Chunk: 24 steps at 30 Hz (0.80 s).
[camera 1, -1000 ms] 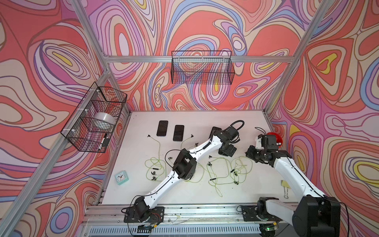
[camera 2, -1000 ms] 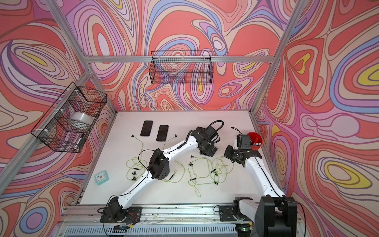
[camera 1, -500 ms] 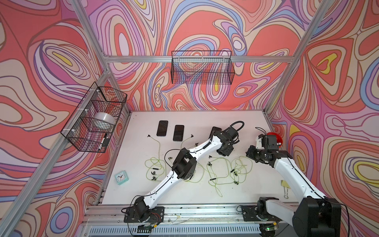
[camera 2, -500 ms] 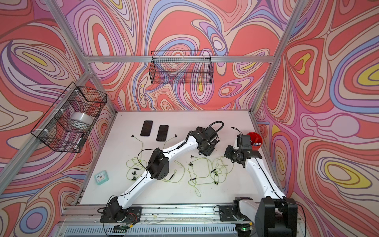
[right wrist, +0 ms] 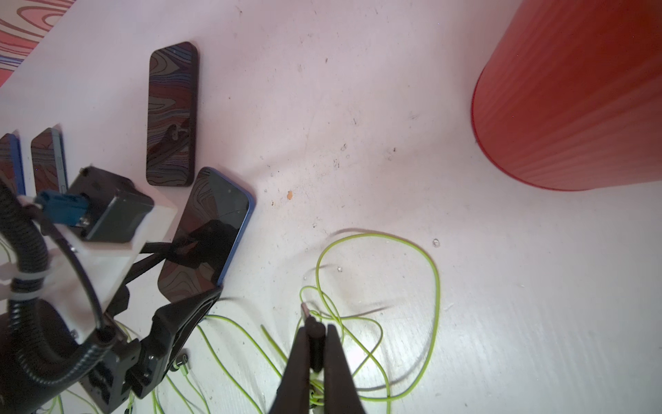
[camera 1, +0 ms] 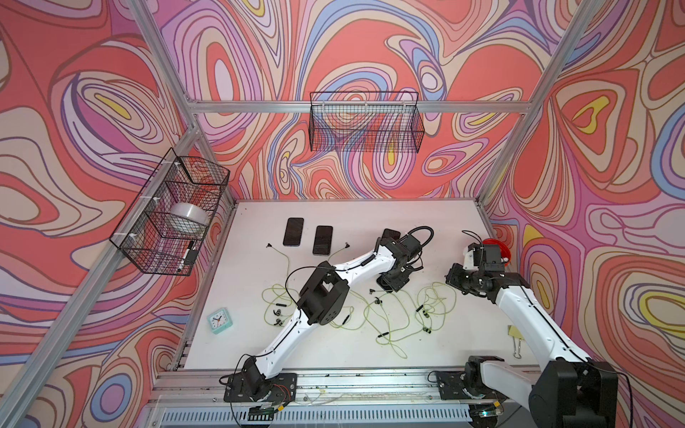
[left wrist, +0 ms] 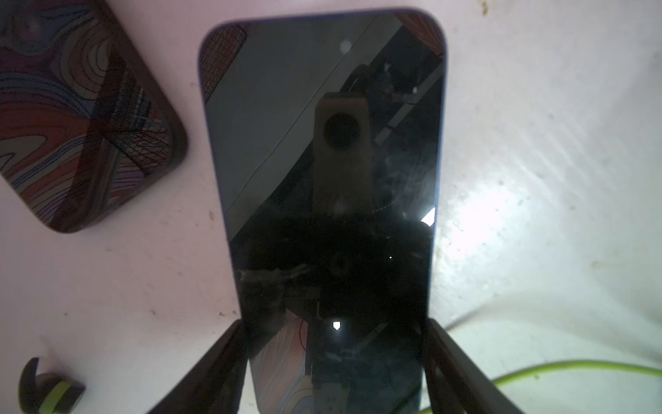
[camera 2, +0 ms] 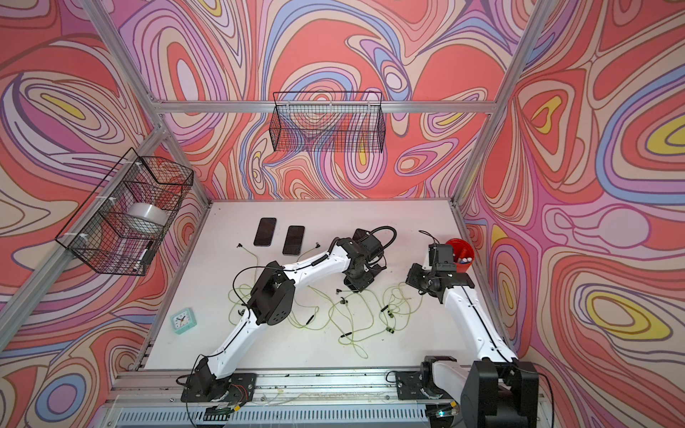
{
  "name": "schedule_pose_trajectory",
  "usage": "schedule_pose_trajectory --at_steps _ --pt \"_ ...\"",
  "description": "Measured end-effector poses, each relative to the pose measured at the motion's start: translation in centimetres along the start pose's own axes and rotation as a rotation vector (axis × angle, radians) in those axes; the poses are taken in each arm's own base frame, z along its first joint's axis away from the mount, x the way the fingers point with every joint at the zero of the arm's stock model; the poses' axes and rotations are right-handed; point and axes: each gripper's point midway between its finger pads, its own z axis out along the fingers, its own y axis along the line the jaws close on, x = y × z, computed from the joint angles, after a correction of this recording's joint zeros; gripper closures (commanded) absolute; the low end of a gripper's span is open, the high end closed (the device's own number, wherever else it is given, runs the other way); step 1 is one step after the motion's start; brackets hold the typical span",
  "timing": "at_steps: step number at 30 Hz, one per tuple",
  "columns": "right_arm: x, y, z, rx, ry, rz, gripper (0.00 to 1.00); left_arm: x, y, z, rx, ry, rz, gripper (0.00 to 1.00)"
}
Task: Plug wired earphones into phones
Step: Move the phone to the center of the board, then pick up the phone at the center of the board.
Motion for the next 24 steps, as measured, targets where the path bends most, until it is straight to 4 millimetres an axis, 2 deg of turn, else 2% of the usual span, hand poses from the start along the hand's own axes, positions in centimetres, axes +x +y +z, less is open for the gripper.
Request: schedule_pose_trajectory --at_steps 2,4,9,11,13,17,24 --pt "0.1 0.0 0.0 -0.001 0.001 0.001 0.95 0.3 0.1 -0.1 0.011 0.023 0.006 0.06" --pt "0.2 -0.1 0.1 -0.001 0.005 0.002 0.95 -0.3 0.3 -0.2 0.022 0.02 0.004 0.01" --pt "0.3 0.0 0.0 -0.003 0.004 0.001 0.95 -3.3 0.7 -0.2 0.038 -0.042 0.01 0.0" --pt "0.3 0.0 -0.2 -0.003 0.003 0.001 0.96 -3.4 0.7 0.2 0.045 -0.039 0.017 0.0" --pt "0.4 0.0 -0.3 -0.002 0.002 0.001 0.96 -2.8 0.4 0.9 0.06 -0.01 0.023 0.01" --pt "0.5 -0.1 -0.3 0.001 0.005 0.001 0.96 -2.3 0.4 0.9 0.085 0.01 0.025 0.05" --pt "0.5 -0.1 -0.3 0.001 0.006 0.002 0.96 -1.8 0.5 0.9 0.095 0.028 0.033 0.24"
